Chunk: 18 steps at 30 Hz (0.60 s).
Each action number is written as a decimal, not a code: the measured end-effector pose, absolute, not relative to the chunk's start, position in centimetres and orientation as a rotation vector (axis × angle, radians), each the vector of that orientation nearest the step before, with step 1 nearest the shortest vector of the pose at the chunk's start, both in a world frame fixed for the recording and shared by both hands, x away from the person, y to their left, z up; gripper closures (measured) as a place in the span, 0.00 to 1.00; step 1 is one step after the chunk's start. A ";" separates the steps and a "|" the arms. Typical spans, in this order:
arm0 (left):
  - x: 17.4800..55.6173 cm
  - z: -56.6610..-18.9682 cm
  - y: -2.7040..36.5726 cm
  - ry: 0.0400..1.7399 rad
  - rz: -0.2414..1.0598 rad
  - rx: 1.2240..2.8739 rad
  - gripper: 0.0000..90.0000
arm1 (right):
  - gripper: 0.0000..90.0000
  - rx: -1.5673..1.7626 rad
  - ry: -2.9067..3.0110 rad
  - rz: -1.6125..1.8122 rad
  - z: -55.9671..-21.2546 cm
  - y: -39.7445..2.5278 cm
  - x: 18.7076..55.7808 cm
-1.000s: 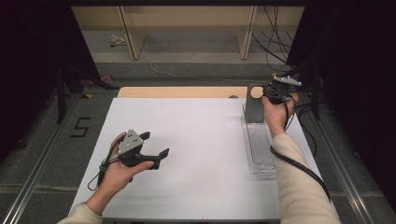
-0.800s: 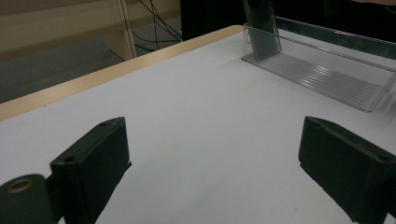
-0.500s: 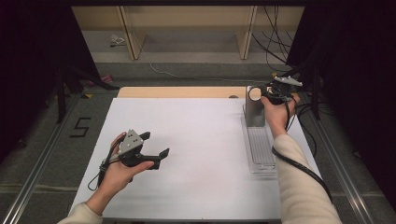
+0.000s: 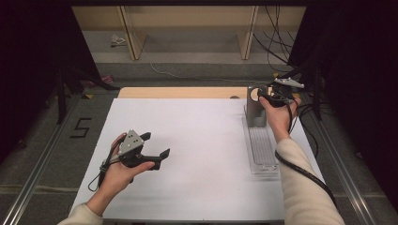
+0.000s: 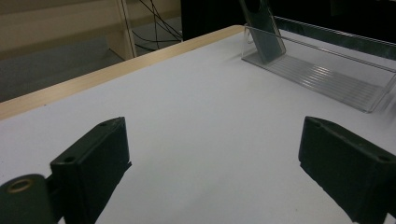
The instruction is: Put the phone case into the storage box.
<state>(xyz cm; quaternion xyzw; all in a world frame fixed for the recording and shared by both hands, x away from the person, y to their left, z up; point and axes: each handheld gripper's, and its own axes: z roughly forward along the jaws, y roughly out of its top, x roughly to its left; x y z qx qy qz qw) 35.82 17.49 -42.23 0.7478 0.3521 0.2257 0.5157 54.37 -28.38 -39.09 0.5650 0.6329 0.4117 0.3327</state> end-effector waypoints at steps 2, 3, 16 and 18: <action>35.8 -42.3 17.5 0.846 0.541 1.798 0.09 | 0.31 1.483 1.659 1.084 -39.0 -28.6 54.2; 35.8 -42.3 17.5 0.845 0.540 1.799 0.09 | 0.30 1.484 1.661 1.087 -39.0 -28.6 54.1; 35.9 -42.5 17.4 0.851 0.533 1.801 0.09 | 0.21 1.479 1.697 1.090 -39.0 -29.0 52.9; 35.9 -42.5 17.4 0.852 0.533 1.801 0.09 | 0.21 1.477 1.695 1.098 -39.0 -29.0 52.8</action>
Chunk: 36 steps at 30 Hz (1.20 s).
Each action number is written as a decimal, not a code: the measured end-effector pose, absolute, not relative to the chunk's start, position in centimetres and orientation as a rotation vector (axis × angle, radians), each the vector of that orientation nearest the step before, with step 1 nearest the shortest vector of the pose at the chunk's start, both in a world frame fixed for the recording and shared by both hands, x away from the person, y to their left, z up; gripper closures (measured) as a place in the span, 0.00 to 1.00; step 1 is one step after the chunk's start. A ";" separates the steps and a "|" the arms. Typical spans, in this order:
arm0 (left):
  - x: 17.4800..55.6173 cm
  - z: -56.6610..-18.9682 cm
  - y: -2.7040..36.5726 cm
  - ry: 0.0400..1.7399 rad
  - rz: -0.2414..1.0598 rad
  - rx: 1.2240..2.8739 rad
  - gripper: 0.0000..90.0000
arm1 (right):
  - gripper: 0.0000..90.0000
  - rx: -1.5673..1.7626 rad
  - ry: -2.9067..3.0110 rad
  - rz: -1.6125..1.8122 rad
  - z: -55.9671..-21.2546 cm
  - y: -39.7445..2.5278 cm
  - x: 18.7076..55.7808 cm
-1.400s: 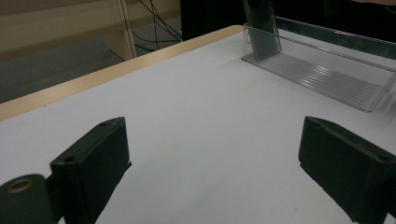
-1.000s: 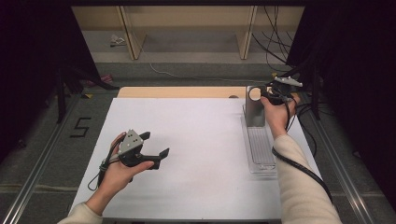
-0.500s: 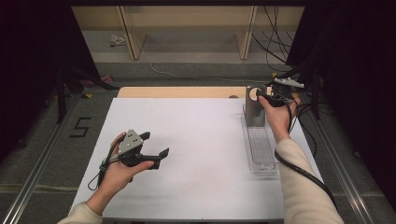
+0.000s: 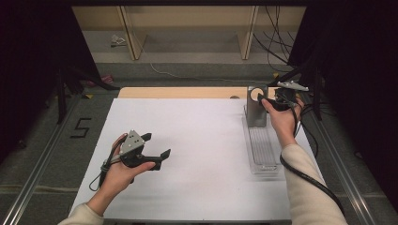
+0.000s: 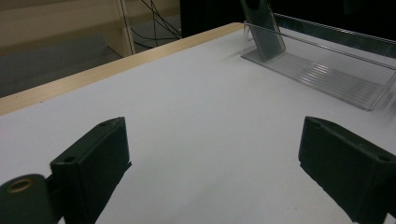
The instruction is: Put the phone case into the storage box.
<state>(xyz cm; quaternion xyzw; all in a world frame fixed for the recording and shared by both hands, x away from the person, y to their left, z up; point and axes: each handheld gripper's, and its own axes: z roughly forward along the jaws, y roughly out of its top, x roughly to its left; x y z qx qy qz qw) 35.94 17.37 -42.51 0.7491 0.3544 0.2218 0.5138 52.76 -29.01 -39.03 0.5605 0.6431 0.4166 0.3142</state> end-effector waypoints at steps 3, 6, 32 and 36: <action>35.9 -42.5 17.4 0.853 0.531 1.802 0.09 | 0.21 1.477 1.706 1.099 -39.1 -28.9 52.3; 36.0 -42.5 17.4 0.853 0.533 1.800 0.09 | 0.21 1.472 1.718 1.100 -39.1 -28.7 52.0; 36.0 -42.6 17.5 0.856 0.534 1.805 0.09 | 0.20 1.381 1.802 1.178 -39.2 -28.3 48.4; 35.9 -42.6 17.5 0.856 0.529 1.806 0.09 | 0.20 1.378 1.814 1.177 -39.4 -28.3 47.8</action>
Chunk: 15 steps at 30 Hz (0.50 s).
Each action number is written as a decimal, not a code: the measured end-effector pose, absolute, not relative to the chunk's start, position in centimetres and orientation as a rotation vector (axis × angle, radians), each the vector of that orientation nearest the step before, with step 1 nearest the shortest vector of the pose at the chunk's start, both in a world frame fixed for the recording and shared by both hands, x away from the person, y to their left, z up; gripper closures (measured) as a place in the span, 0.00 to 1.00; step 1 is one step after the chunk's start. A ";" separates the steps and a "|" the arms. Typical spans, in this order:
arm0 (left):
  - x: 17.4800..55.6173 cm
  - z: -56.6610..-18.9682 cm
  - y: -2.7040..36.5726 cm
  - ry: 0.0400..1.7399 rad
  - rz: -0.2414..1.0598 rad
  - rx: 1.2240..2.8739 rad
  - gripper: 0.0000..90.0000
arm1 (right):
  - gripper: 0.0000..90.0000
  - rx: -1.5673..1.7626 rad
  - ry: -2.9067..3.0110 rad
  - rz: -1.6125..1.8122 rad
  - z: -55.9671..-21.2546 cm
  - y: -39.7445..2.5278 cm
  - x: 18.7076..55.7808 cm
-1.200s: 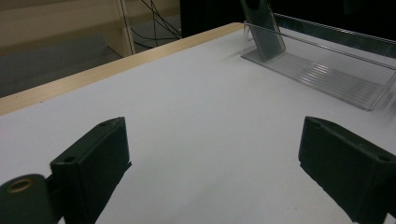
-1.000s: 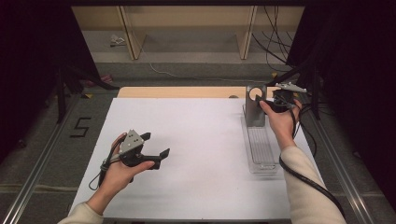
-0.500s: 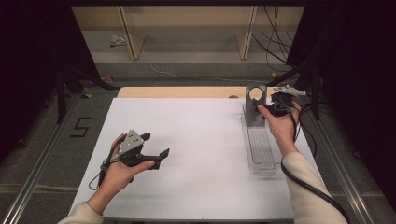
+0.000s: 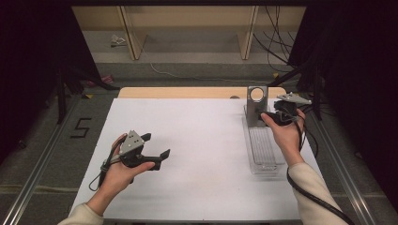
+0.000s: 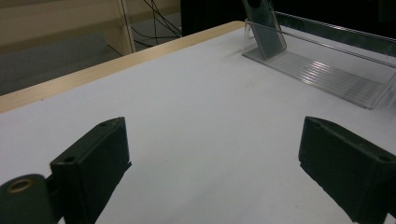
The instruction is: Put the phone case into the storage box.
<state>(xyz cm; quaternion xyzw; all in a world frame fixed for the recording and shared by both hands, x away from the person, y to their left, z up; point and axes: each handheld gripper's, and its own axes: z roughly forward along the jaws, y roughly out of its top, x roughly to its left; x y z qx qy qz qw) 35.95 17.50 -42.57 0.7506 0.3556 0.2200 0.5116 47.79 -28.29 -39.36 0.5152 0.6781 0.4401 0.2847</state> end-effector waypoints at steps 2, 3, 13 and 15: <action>35.9 -42.6 17.5 0.856 0.528 1.807 0.09 | 0.20 1.379 1.814 1.171 -39.4 -28.3 47.5; 35.9 -42.6 17.5 0.853 0.528 1.807 0.09 | 0.20 1.382 1.814 1.170 -39.3 -28.3 47.4; 35.9 -42.6 17.3 0.850 0.527 1.809 0.09 | 0.20 1.357 1.823 1.180 -39.1 -28.2 46.1; 35.9 -42.6 17.3 0.848 0.527 1.809 0.09 | 0.20 1.353 1.832 1.174 -39.2 -28.2 45.9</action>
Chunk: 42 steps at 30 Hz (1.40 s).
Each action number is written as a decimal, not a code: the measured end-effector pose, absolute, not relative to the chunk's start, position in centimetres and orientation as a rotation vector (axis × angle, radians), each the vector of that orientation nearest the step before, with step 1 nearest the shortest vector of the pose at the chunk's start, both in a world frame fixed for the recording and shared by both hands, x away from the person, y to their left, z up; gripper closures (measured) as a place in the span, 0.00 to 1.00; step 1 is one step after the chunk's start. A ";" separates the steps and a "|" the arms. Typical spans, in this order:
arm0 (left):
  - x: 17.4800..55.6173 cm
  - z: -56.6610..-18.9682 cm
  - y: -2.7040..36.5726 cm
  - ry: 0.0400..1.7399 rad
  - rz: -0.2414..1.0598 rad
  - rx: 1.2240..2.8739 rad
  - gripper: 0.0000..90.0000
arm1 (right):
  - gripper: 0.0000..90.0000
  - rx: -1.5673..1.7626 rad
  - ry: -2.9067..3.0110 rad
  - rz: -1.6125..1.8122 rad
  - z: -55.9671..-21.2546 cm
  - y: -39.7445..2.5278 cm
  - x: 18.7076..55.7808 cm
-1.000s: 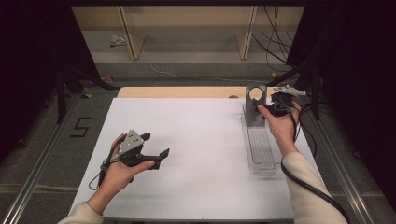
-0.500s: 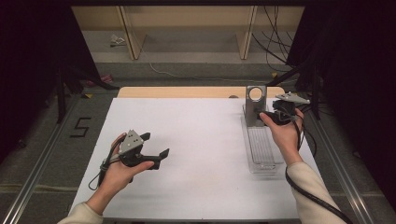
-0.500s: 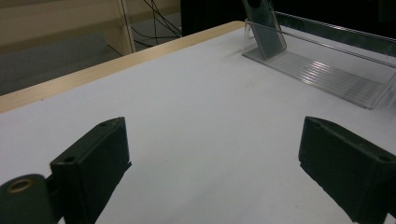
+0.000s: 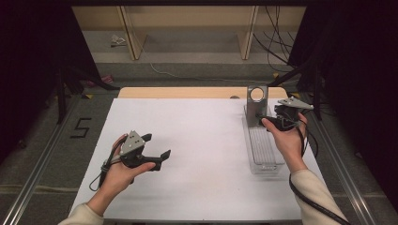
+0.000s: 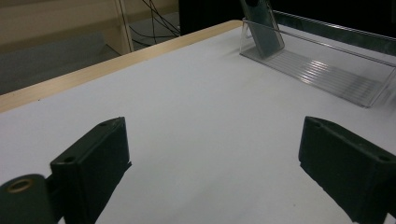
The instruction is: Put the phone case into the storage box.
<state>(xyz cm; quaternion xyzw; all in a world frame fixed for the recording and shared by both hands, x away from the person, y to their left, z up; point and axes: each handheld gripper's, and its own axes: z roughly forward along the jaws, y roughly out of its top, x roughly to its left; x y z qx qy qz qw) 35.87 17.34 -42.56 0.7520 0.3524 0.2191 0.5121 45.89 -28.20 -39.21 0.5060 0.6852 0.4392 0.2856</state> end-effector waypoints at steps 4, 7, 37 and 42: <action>35.9 -42.5 17.4 0.853 0.526 1.806 0.09 | 0.20 1.359 1.836 1.187 -39.3 -28.3 45.6; 35.9 -42.6 17.4 0.854 0.525 1.808 0.09 | 0.20 1.350 1.844 1.192 -39.3 -28.2 45.4; 35.7 -42.6 17.3 0.847 0.520 1.815 0.09 | 0.19 1.328 1.911 1.262 -39.8 -28.4 43.1; 35.7 -42.5 17.3 0.848 0.520 1.813 0.09 | 0.19 1.318 1.928 1.265 -39.9 -28.5 42.7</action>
